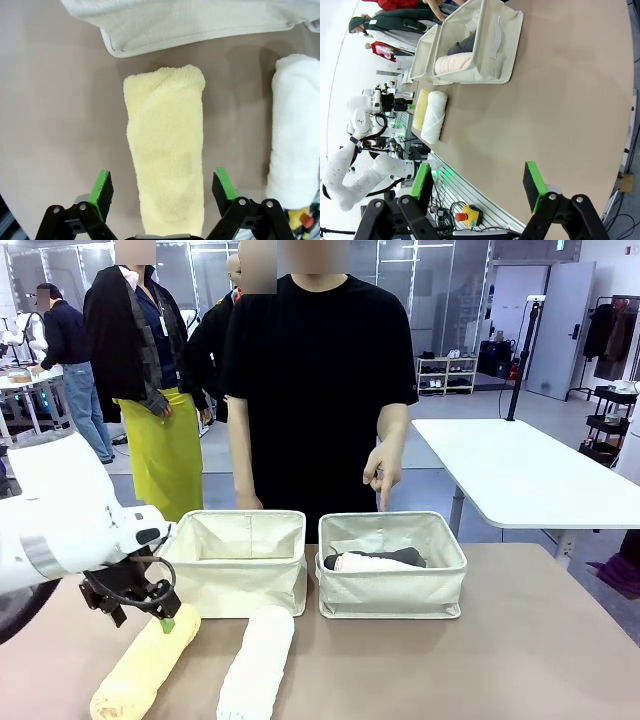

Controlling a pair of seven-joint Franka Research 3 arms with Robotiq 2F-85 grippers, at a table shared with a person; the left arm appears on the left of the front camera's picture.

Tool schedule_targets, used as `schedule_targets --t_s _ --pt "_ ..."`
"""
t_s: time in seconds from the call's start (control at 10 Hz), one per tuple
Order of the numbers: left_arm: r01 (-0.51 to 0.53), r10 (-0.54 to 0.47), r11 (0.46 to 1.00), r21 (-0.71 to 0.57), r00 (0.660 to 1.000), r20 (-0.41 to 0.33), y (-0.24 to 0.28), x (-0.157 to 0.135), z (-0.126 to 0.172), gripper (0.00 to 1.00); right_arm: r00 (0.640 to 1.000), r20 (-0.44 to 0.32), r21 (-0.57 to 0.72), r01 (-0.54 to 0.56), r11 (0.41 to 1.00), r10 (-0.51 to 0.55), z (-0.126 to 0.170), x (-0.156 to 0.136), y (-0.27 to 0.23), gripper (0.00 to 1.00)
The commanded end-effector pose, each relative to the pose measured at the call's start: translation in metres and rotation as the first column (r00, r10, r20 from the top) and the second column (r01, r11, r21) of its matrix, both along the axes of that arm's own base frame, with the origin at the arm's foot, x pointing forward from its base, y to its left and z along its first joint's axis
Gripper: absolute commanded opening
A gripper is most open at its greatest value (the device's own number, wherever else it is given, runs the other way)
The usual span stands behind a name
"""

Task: Divide the towels into two baskets.
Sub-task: Pick up one hotel-folded towel from the bottom of the table and place it in the Fabric basket indicated by the person.

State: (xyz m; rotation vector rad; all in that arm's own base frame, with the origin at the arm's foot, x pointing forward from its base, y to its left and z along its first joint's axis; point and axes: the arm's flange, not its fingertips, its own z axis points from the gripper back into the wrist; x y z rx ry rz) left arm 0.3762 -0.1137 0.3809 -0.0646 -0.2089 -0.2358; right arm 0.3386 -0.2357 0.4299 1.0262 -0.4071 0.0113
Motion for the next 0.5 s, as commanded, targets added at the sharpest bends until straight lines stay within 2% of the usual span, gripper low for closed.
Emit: schedule_targets --t_s 0.0,0.1,0.4 --pt "-0.046 0.046 0.999 0.009 0.999 -0.017 0.029 -0.112 -0.061 1.0 1.0 -0.02 0.014 0.009 1.0 -0.009 0.005 -0.004 0.003 0.92" --pt "-0.024 0.025 1.0 0.014 0.999 -0.044 0.029 -0.118 -0.065 1.0 1.0 -0.02 0.014 0.009 1.0 -0.009 0.005 -0.004 0.003 0.92" --pt "-0.007 0.011 0.998 0.069 0.998 -0.061 0.033 -0.123 -0.084 1.0 1.0 -0.02 0.014 0.009 1.0 -0.009 0.005 -0.004 0.003 0.92"
